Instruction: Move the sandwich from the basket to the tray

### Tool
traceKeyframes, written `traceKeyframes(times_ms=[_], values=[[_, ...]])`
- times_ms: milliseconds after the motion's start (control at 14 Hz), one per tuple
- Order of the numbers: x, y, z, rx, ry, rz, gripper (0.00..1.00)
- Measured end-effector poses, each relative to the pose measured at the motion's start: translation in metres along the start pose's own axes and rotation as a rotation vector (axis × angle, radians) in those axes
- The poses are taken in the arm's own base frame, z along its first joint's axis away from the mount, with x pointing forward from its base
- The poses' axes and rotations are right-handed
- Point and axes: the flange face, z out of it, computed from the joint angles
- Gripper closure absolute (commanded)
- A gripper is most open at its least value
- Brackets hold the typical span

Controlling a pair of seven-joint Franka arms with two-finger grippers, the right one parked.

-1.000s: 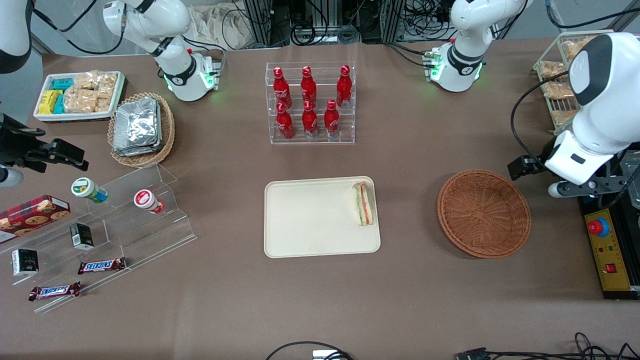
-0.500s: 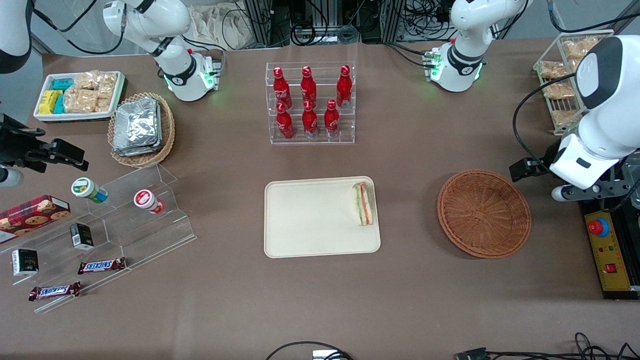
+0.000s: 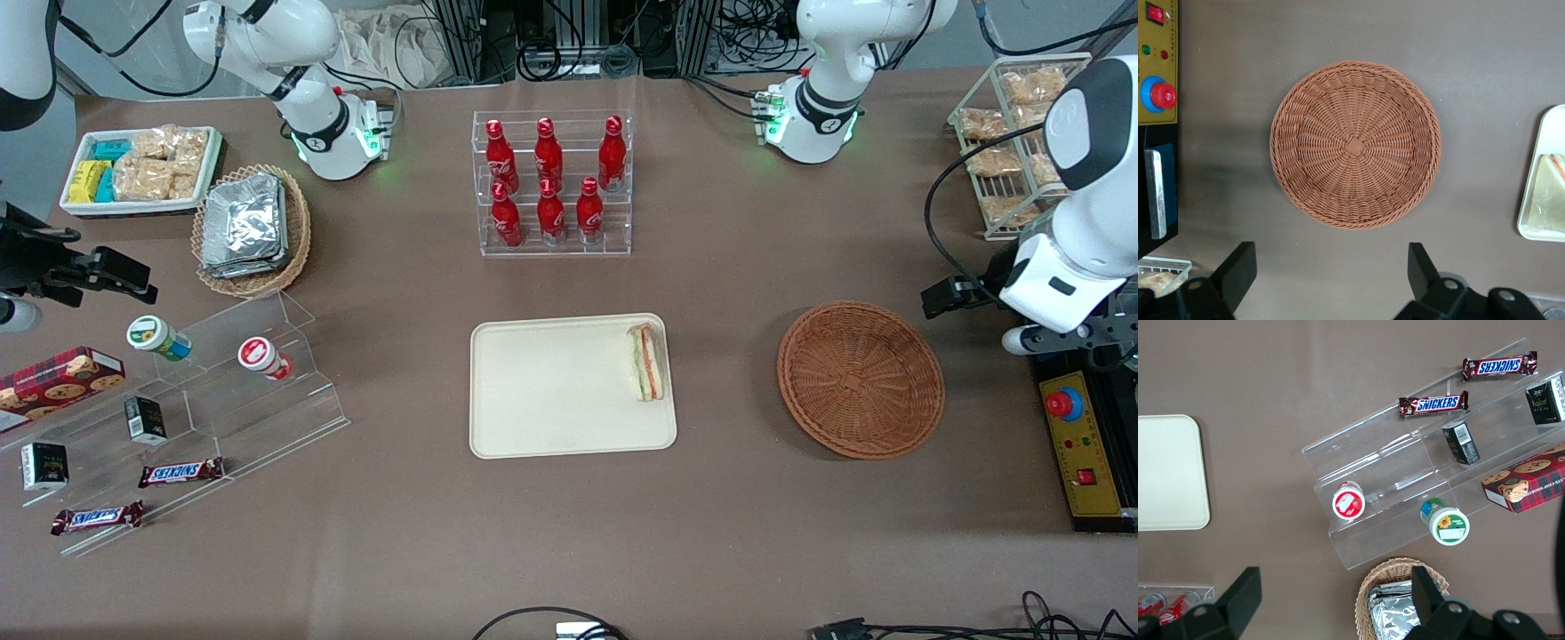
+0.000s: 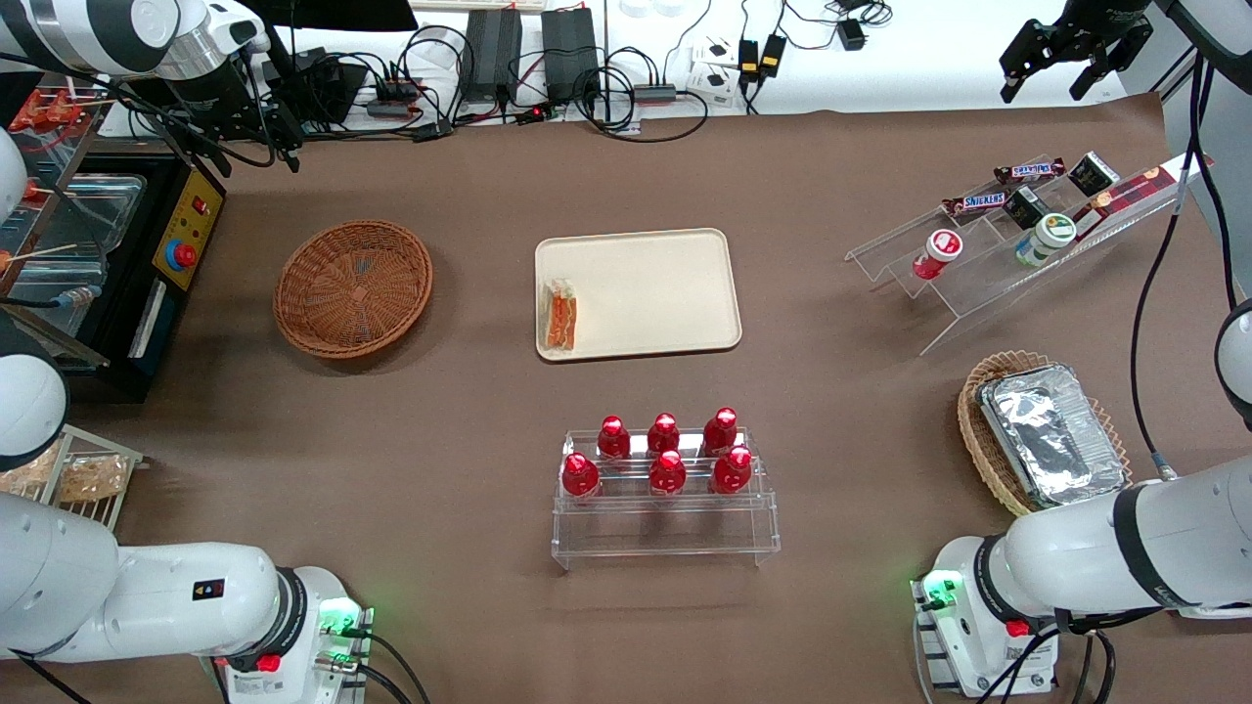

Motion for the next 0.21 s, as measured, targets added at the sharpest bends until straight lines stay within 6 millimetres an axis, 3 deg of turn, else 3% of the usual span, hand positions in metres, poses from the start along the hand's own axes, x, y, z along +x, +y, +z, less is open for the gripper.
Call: traceKeyframes(times_ms=[214], values=[[0.0041, -0.0006, -0.0037, 0.000, 0.004, 0.020, 0.00]])
